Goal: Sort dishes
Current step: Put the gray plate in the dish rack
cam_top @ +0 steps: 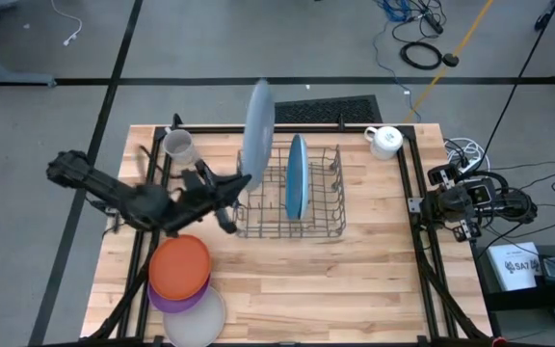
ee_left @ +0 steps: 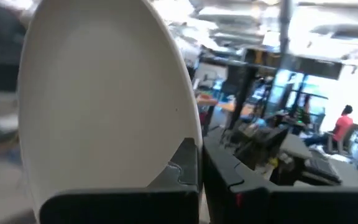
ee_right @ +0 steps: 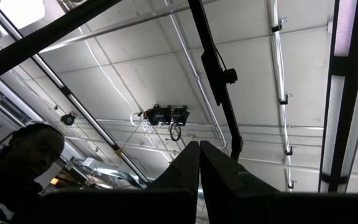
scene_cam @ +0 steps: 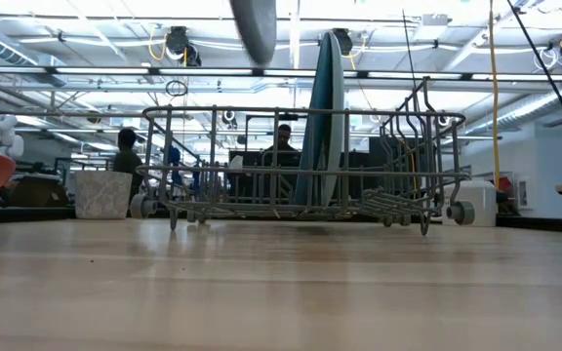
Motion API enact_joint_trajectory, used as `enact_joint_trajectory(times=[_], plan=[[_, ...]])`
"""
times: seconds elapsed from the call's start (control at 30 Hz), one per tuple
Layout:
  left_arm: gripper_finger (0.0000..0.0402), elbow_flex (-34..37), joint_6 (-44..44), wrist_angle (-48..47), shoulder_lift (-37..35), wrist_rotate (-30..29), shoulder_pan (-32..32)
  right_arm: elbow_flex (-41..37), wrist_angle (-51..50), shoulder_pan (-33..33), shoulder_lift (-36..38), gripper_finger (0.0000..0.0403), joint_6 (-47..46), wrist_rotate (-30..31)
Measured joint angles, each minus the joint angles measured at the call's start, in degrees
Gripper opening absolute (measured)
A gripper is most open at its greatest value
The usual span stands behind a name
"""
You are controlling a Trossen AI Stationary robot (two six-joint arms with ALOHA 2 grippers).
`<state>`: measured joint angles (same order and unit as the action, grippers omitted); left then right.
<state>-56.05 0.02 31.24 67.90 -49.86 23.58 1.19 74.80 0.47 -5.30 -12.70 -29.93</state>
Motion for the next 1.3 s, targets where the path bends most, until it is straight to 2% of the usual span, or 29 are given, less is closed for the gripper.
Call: enact_joint_trajectory(times=[0.13,0.23,0.47,0.8,1.3], plan=[[0.0,7.43,-10.79,6.57,-0.06,1.13,-2.69,0.0,-0.19,0.0,0.0,0.0009,0.06,0.04],[0.0,10.64,-17.76,5.53,0.65,1.53,-3.98,0.0,-0.5,0.0,0.0,0.0009,0.2,0.16],[0.0,12.25,-26.71,5.97,4.48,3.25,-6.14,0.0,-1.3,0.0,0.0,0.0009,0.45,1.29],[0.0,12.35,-33.38,4.88,9.84,3.81,-8.25,0.0,-1.83,0.0,0.0,0.0009,0.74,1.35],[0.0,12.31,-38.07,0.43,10.06,2.14,-8.58,0.0,-1.83,0.0,0.0,0.0009,0.93,1.35]])
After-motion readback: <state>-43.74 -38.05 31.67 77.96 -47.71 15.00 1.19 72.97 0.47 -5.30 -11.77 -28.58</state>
